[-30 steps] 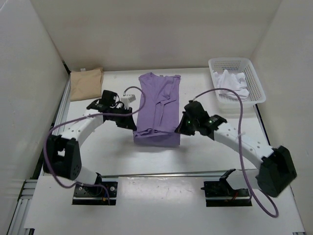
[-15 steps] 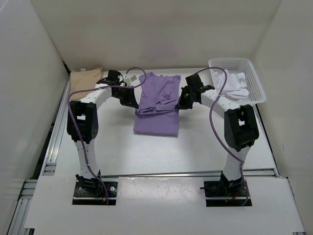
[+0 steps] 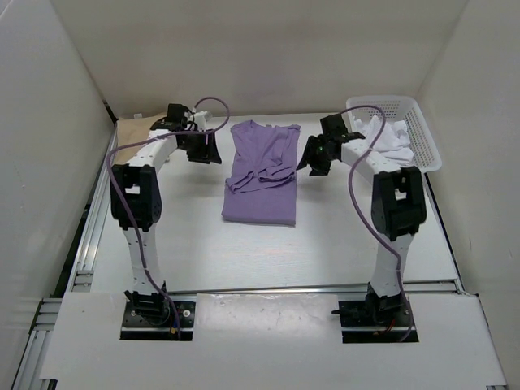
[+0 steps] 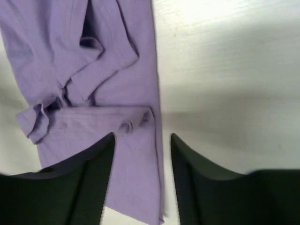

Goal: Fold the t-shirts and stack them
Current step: Fold the folded rectangular tshirt in 1/3 of the way

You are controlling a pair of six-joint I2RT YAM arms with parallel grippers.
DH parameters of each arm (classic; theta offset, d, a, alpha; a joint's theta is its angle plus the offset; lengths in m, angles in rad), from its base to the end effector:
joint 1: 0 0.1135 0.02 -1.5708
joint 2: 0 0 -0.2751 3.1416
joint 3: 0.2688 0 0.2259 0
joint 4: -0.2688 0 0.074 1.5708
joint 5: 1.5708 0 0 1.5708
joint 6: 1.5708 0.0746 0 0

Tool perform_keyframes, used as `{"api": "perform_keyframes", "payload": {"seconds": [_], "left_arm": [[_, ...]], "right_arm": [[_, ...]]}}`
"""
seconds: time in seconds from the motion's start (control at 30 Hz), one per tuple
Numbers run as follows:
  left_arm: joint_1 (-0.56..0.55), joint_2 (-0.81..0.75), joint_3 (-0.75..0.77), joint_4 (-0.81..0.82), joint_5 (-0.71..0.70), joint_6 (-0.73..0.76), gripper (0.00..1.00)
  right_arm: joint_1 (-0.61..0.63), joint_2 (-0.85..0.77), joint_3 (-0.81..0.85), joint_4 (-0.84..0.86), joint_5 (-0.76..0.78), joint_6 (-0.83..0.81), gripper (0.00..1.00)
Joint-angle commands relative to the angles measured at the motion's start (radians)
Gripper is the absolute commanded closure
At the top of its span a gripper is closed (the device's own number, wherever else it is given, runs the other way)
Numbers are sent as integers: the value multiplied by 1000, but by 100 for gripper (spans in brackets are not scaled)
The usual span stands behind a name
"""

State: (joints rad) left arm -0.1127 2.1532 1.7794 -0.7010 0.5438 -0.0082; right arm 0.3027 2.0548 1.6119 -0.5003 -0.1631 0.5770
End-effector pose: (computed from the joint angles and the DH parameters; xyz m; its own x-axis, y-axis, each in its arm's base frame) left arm 0.4543 -0.0903 0.1983 -0.8767 0.0922 -0.4722 0.3337 0.8234 -0.4589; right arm 0.4328 0.1478 0.1984 -0.8577 0.2961 -0.4204 0.0987 0.8972 0.4305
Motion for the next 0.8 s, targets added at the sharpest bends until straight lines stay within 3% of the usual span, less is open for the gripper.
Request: {"api": "perform_keyframes", "payload": {"seconds": [0.0,0.2,0.5,0.57,0.6,0.63,0.67,0.7,0.77], "left_arm": [[-31,-179,-20,-98,-144,8,38],[-133,-205,-274,-224,-107,8,29],[-165,-159,-386,-184,-82,8,24],[-188,-159,-399,-173,-61,8,28],[-188,-159,-399,-164,-61,8,29],[-199,-150,-399,-164,-61,8,33],[-199,-150,-388,-154,-51,8,45],[-208,-136,-388,-153,-51,8,53],[-208,-127,-376,-153,-42,8,67]], "right_arm": [[25,-186,-140,-37,-2,-40,42],[98,-289,-456,47,-148,40,36],[139,-228,-533,128,-222,132,36],[139,-219,-546,138,-243,141,41],[139,-210,-546,138,-243,141,55],[139,-209,-558,138,-243,141,62],[139,-209,-558,147,-253,141,70],[139,-209,-570,147,-263,141,83],[130,-209,-579,147,-263,141,93]]}}
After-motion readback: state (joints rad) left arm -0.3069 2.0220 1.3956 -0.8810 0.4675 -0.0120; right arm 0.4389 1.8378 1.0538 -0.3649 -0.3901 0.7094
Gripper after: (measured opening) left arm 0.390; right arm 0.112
